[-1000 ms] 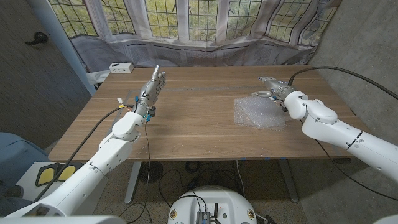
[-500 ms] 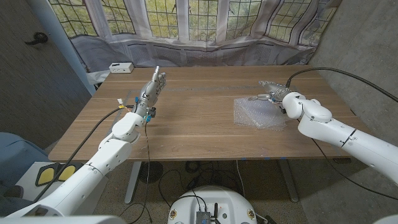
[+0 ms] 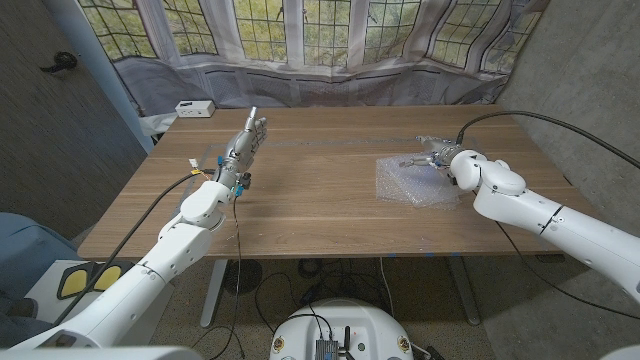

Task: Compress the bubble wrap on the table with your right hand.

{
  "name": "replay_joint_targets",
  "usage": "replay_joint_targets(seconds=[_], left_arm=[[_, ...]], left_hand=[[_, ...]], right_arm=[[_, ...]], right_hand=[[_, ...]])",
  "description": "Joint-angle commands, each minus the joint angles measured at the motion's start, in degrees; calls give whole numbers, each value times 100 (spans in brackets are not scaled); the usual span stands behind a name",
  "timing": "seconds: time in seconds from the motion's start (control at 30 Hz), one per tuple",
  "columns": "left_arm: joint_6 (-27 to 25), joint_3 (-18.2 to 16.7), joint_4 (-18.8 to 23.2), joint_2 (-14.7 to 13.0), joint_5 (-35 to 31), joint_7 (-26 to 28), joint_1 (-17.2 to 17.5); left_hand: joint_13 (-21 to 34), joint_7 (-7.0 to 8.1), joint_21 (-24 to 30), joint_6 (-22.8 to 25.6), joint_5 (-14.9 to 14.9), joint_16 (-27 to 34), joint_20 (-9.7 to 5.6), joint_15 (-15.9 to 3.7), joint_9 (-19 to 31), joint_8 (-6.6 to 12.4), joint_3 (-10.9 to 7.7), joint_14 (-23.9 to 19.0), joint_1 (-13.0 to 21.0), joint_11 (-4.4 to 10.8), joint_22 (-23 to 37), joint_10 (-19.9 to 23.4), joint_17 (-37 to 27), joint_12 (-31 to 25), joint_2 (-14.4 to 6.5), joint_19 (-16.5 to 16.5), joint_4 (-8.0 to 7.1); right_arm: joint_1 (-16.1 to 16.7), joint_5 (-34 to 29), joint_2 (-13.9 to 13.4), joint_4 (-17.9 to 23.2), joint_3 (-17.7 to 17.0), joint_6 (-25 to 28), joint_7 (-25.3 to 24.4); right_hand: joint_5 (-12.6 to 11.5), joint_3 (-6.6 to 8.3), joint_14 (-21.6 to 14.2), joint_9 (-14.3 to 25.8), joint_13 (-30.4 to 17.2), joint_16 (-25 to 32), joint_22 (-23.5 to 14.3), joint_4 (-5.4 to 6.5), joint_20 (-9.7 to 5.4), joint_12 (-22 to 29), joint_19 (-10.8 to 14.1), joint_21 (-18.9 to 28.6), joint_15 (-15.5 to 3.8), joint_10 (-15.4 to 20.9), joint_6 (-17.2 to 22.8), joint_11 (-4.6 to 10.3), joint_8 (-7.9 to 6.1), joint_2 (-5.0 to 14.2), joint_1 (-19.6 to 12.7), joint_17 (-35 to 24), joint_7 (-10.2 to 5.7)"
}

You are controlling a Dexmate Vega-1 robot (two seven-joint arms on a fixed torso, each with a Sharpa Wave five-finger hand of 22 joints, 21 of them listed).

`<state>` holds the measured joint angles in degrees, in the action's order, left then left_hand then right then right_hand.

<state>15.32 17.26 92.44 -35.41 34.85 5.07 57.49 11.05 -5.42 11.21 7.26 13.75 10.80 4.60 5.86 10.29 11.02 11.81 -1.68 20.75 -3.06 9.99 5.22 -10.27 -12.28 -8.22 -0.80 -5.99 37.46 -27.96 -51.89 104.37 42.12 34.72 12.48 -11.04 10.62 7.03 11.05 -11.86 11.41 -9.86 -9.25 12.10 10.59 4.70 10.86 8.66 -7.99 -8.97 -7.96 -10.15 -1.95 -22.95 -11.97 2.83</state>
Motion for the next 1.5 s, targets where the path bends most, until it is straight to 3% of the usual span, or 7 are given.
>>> replay_joint_targets(seconds=[0.03,1.5], left_arm=[[-35,25,-51,25,16,7,-34],[-51,-9,117,-33,-17,90,87]], left_hand=[[26,16,-8,6,-7,-11,-3,31,5,-17,-4,22,31,19,31,-8,-11,3,-21,-53,-2],[28,23,-3,21,-20,-5,23,16,6,-11,-28,23,39,21,32,1,-11,1,-21,-77,-14]], right_arm=[[-147,94,84,-200,152,74,142],[-345,208,234,-670,564,289,268]], right_hand=[[-34,13,92,33,-8,-30,-19,7,14,-14,-28,5,21,-118,-124,-9,-11,-9,-80,-15,8],[-60,48,137,33,1,3,-23,17,14,26,-62,7,32,-243,-286,45,-52,-9,-217,-9,10]])
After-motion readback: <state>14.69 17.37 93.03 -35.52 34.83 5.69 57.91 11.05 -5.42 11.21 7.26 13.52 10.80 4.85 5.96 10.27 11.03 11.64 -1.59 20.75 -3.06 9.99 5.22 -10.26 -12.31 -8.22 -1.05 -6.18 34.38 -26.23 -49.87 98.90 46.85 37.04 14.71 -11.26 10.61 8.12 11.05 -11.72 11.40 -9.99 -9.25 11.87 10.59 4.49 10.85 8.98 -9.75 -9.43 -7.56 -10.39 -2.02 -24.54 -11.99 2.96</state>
